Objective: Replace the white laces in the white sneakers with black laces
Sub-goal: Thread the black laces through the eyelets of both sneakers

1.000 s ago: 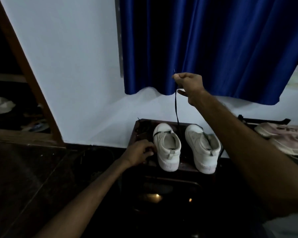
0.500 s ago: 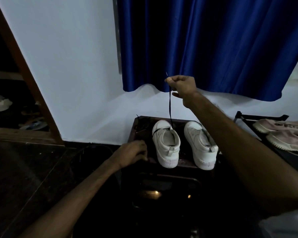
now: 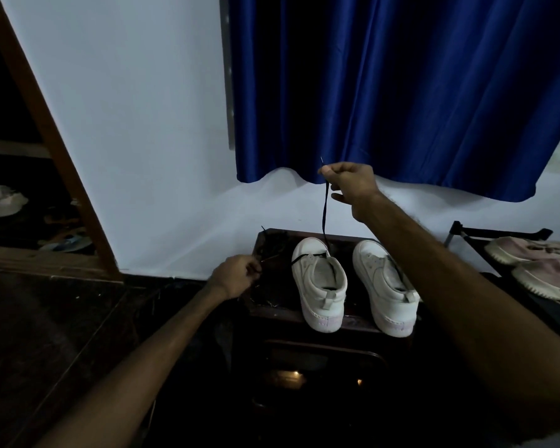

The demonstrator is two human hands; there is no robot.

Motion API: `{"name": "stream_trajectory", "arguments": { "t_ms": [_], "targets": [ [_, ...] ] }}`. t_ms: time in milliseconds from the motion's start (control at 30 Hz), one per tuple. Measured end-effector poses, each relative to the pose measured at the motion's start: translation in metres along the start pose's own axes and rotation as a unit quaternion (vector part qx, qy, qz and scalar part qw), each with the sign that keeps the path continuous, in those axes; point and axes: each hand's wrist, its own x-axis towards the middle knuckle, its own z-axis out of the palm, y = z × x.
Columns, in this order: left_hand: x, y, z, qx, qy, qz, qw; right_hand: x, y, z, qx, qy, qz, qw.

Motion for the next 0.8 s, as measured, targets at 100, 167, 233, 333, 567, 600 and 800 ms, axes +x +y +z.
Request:
{"name": "stream_trajectory", "arguments": {
  "t_ms": [100,167,233,333,567,600,800],
  "targets": [
    [-0.014,-0.003,0.004,0.067,-0.063,0.087,0.992,0.002,0.001,-0.003,-0.002,-0.005,0.0,1.0],
    [-0.021,-0.007,0.001,0.074,-0.065,0.112,0.989,0.004,0.002,-0.006,-0.007,-0.005,0.0,1.0],
    [-0.025,-0.008,-0.002,0.07,-0.055,0.108,0.99,0.006,0.004,-0.008,-0.011,-0.003,0.003,1.0],
    [-0.022,0.0,-0.002,0.021,0.036,0.065,0.997,0.008,0.006,-0.008,-0.013,-0.004,0.005,1.0],
    [0.006,0.014,0.014,0.088,0.107,-0.04,0.989,0.007,0.011,-0.009,-0.022,-0.014,0.005,1.0],
    [0.008,0.012,0.016,0.105,0.081,-0.056,0.99,0.007,0.012,-0.01,-0.025,-0.014,0.006,1.0],
    [0.004,-0.007,0.026,0.053,0.095,-0.08,0.991,0.007,0.013,-0.013,-0.03,-0.015,0.011,0.999]
  ]
}}
